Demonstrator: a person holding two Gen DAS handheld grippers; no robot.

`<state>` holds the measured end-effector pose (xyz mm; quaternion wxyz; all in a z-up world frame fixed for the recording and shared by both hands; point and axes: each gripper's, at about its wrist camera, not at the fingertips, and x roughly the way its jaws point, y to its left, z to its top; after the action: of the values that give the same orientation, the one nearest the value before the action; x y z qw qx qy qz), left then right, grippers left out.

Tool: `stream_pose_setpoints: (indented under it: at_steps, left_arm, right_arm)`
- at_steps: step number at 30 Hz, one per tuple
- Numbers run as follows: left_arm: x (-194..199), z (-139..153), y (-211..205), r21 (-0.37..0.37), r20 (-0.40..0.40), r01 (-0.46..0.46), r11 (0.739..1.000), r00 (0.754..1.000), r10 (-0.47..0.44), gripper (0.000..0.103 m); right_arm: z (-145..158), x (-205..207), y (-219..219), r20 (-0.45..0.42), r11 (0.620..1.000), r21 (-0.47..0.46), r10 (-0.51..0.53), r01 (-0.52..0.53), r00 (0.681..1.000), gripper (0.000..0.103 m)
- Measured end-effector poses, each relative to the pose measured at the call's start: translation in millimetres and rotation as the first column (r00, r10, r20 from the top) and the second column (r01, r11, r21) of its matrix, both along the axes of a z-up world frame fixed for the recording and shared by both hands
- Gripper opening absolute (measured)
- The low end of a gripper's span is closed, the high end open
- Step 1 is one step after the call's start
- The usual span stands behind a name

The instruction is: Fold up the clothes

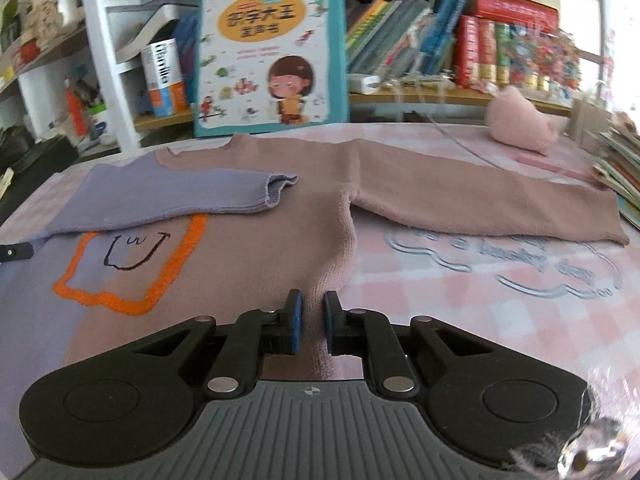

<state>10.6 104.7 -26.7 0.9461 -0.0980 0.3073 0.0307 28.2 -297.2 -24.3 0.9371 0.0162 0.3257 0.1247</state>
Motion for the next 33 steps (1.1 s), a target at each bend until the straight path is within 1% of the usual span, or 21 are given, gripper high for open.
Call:
stream_pose_setpoints:
  at_steps: [4,13,17,20,21,24,25,26,27,28,29,30,31,32,33]
  left_arm:
    - [-0.5,0.6,8.9,0.007,-0.005,-0.014,1.000,1.000,0.014,0.007]
    - [5.3,-1.2,10.1,0.023,-0.001,-0.006,1.000,1.000,0.006,0.007]
    - [4.9,-1.6,10.7,0.019,0.000,-0.007,1.000,1.000,0.007,0.007]
    - [3.5,-1.0,10.5,0.024,-0.002,-0.010,1.000,1.000,0.010,0.009]
    - [2.4,0.3,10.5,0.025,-0.002,-0.014,1.000,1.000,0.014,0.011]
    - [-2.6,5.4,9.9,0.021,0.005,-0.022,1.000,1.000,0.022,0.013]
    - [-5.3,8.2,7.8,0.028,0.012,-0.023,0.999,1.000,0.022,0.019]
    - [-8.2,11.2,5.2,0.037,0.020,-0.023,0.999,1.000,0.022,0.023]
    - [-11.1,14.1,2.7,0.046,0.029,-0.023,0.999,0.999,0.022,0.031]
    - [-14.0,17.1,0.2,0.055,0.037,-0.024,0.998,0.999,0.022,0.039]
    - [-16.7,20.6,-3.6,0.066,0.047,-0.017,0.998,0.999,0.014,0.043]
    - [-18.8,23.5,-8.3,0.077,0.057,-0.007,0.997,0.998,0.003,0.052]
    - [-20.8,26.3,-13.3,0.088,0.067,0.003,0.996,0.998,-0.009,0.060]
    - [-22.8,29.2,-19.8,0.098,0.077,0.020,0.995,0.997,-0.027,0.063]
    - [-23.9,31.3,-26.9,0.106,0.085,0.039,0.994,0.995,-0.049,0.069]
  right_arm:
    - [-0.4,4.3,10.6,0.000,1.000,-0.005,0.026,-0.026,1.000,0.011]
    - [-1.6,0.0,15.4,0.003,0.999,-0.010,0.034,-0.034,0.999,0.011]
    - [-2.5,-0.1,16.3,0.007,0.999,-0.009,0.036,-0.036,0.999,0.011]
    - [-2.6,0.2,15.1,0.007,0.999,-0.006,0.036,-0.036,0.999,0.011]
    - [-2.7,-0.1,14.9,0.008,0.999,-0.007,0.036,-0.036,0.999,0.011]
    - [-2.6,-1.0,13.0,0.009,1.000,-0.004,0.026,-0.026,1.000,0.018]
    - [-2.0,-1.6,11.7,0.011,1.000,0.001,0.023,-0.023,1.000,0.026]
    - [-1.3,-2.5,9.7,0.014,1.000,0.008,0.020,-0.020,1.000,0.031]
    - [-0.2,-3.9,7.8,0.019,1.000,0.016,0.016,-0.016,1.000,0.044]
    - [1.4,-5.9,6.2,0.026,1.000,0.022,0.010,-0.011,1.000,0.051]
    - [3.3,-7.7,4.5,0.034,1.000,0.023,0.007,-0.008,0.999,0.052]
    - [5.3,-9.4,3.0,0.041,1.000,0.020,0.004,-0.005,0.999,0.056]
    - [7.4,-11.2,1.5,0.049,1.000,0.016,0.000,-0.001,0.999,0.063]
    - [9.3,-13.3,-0.2,0.057,1.000,0.012,-0.007,0.006,0.998,0.066]
    - [11.1,-15.5,-2.4,0.065,1.000,0.011,-0.012,0.011,0.998,0.069]
